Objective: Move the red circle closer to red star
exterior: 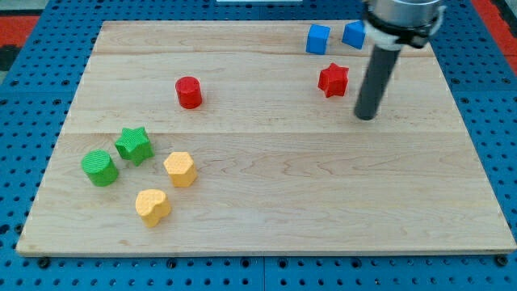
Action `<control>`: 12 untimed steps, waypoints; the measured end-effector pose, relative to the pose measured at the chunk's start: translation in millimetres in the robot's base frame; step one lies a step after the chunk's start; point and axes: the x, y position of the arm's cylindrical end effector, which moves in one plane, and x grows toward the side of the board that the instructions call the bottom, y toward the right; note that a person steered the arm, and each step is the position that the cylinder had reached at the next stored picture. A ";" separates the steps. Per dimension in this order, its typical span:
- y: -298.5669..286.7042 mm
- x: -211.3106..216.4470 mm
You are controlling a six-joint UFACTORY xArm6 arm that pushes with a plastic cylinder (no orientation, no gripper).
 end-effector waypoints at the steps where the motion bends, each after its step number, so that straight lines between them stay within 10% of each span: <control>1: -19.8 -53.2; 4: 5.9 -108.2; 7: -64.6 30.9; 12: -92.6 16.1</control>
